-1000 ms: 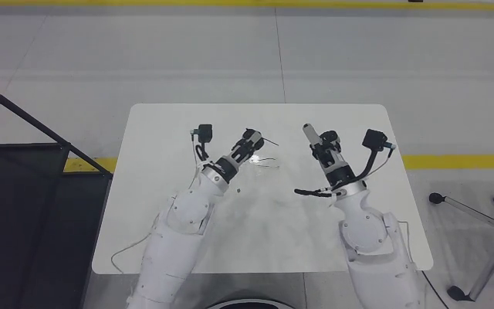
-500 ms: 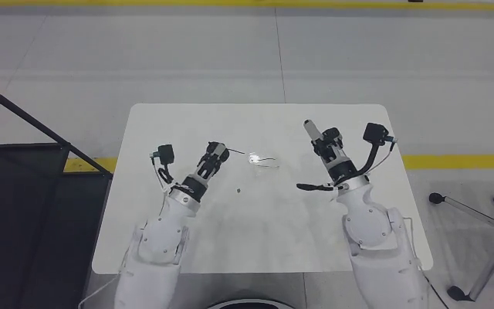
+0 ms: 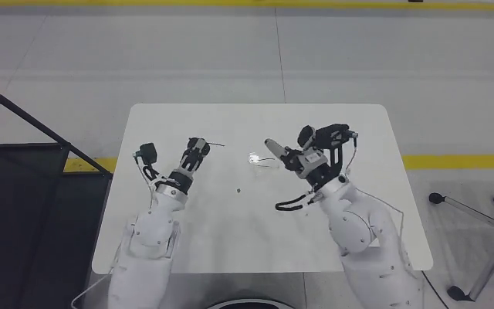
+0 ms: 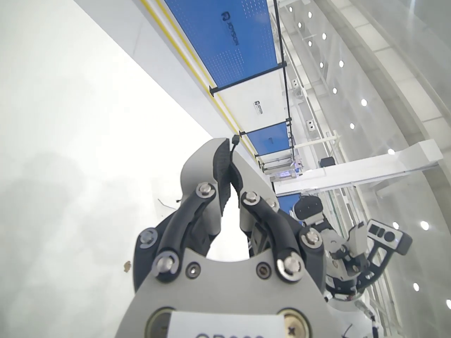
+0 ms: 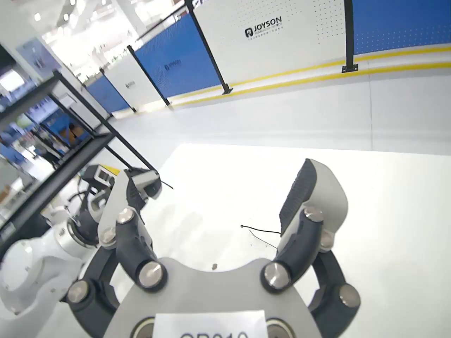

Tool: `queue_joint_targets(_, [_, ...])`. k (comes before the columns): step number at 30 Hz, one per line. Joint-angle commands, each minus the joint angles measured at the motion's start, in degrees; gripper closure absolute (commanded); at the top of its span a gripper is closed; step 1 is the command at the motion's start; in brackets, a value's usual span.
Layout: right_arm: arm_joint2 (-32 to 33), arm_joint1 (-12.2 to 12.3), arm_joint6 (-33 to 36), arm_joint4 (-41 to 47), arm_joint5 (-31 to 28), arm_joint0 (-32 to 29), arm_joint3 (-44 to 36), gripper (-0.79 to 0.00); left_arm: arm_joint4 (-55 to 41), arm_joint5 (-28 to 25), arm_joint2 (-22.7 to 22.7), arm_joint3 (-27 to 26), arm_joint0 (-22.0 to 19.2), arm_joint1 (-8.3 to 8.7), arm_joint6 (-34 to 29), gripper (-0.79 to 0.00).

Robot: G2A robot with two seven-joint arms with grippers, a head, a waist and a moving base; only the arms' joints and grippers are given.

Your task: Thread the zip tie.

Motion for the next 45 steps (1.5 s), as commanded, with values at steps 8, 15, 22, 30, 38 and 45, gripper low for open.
queue_joint_targets(8, [-13.0,-1.5,13.0,-12.5,1.2,10.1,7.0,-0.785,-4.9,-0.8,-5.4,-1.7,3.3,0.72,1.9,0.0])
queue_joint_targets(15, [-13.8,-1.8,14.6,-13.2,2.5,11.6,8.5,-0.785,-6.1,-1.5,-5.0,-1.0,3.8,0.86,2.2,0.0])
queue_joint_targets(22, [-15.0,-1.9,15.5,-14.2,1.6,11.8,9.9,-0.785,-6.1,-1.5,-5.0,-1.0,3.8,0.86,2.2,0.0])
queue_joint_targets(30, [-22.6,-4.3,23.5,-19.6,8.1,19.8,19.0,-0.785,-2.3,-4.0,-4.0,-1.9,4.5,1.15,5.7,0.0])
queue_joint_targets(38, [-25.7,-6.6,29.2,-22.0,11.0,26.4,27.7,-0.677,-1.3,-4.5,-4.3,-2.3,5.6,1.37,9.7,0.0])
queue_joint_targets(45, [-26.7,-8.1,34.9,-20.8,9.2,30.4,33.0,-0.502,-1.5,-4.5,-4.4,-2.4,5.7,1.42,9.8,0.0])
